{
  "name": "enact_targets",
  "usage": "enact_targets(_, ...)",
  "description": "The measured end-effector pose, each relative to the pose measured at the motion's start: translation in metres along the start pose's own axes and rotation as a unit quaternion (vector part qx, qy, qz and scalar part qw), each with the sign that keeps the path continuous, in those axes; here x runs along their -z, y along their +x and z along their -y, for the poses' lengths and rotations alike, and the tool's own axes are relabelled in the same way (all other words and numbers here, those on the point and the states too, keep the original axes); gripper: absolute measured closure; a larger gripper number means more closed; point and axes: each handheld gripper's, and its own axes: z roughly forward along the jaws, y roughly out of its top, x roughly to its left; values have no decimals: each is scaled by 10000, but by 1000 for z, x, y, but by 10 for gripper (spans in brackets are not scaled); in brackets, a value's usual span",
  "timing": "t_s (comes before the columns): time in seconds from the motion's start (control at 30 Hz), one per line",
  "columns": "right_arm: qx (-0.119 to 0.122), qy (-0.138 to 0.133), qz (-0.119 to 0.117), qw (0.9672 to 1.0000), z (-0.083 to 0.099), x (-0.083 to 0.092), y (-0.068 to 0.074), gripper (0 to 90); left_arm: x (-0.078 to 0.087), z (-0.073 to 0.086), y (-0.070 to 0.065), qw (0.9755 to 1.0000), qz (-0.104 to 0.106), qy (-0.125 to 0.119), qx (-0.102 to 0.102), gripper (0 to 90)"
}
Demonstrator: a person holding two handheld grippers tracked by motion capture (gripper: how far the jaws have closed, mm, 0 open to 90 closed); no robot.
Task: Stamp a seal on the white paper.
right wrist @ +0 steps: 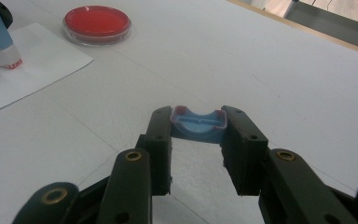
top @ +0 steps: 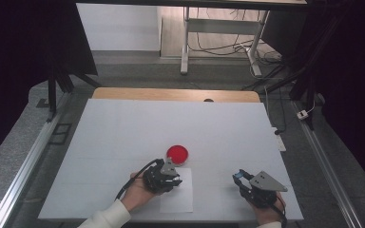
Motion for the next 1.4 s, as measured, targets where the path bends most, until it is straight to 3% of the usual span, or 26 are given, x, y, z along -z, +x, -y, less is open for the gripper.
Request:
enact_targets(0.77, 7, 21, -4, 10000, 0, 0, 0, 639, 0, 0, 0, 10000, 9, 18, 77, 765)
enact_targets(1.4, 5, -15, -10, 10000, 0, 0, 0, 639, 0, 1, -2, 10000, -47, 11, -2, 763)
